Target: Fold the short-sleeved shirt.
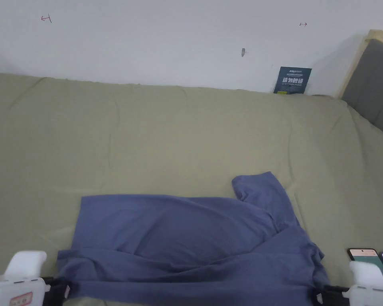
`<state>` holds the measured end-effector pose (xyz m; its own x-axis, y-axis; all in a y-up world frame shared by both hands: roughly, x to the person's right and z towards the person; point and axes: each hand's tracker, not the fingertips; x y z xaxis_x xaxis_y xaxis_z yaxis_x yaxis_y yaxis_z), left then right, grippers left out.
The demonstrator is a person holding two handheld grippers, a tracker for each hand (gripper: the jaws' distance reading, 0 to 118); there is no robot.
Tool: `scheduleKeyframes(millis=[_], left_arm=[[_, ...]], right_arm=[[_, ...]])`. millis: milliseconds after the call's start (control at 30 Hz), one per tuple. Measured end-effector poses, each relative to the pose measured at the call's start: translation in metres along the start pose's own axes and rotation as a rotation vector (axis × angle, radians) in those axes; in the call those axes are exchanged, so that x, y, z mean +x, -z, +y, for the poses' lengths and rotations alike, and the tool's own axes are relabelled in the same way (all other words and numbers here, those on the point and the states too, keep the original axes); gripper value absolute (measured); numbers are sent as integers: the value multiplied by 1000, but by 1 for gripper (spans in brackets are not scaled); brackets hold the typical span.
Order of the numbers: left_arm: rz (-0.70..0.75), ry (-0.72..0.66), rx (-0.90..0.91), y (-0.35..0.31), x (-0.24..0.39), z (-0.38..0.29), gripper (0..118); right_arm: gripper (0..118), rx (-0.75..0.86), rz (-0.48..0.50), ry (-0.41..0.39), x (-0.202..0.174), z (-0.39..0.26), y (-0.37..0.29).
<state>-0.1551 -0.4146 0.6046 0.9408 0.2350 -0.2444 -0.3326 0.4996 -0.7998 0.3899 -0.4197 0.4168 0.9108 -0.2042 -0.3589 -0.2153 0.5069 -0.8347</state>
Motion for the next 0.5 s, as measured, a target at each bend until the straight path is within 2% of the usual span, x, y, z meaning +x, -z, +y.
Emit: scheduleKeyframes(millis=[33, 67, 100, 133, 200, 300, 400, 433, 467, 500], left_arm=[[5, 4, 7, 3, -1, -4, 52], [11, -3, 22, 2, -1, -9, 89], [12, -5, 34, 4, -7, -11, 105], [12, -12, 73, -3, -7, -14, 110], [22, 1, 197, -38, 1, -21, 114], [83, 57, 322, -84, 22, -36, 114], [104, 85, 440, -105, 37, -50, 114], [104, 80, 454, -109, 40, -52, 113], [120, 69, 450, -109, 43, -50, 107], [127, 67, 458, -108, 46, -47, 85]], right_arm=[[81, 46, 4, 15, 1, -7, 4], [106, 81, -34, 27, 1, -12, 5], [111, 82, -52, 28, 0, -15, 4], [113, 82, -61, 21, -1, -16, -4], [114, 178, -83, -4, -12, -20, -31], [114, 302, -105, -71, -36, -27, -74], [113, 420, -70, -114, -60, -38, -101], [106, 420, -66, -115, -67, -39, -105], [88, 425, -68, -109, -74, -40, -107], [58, 437, -78, -117, -81, -41, -107]])
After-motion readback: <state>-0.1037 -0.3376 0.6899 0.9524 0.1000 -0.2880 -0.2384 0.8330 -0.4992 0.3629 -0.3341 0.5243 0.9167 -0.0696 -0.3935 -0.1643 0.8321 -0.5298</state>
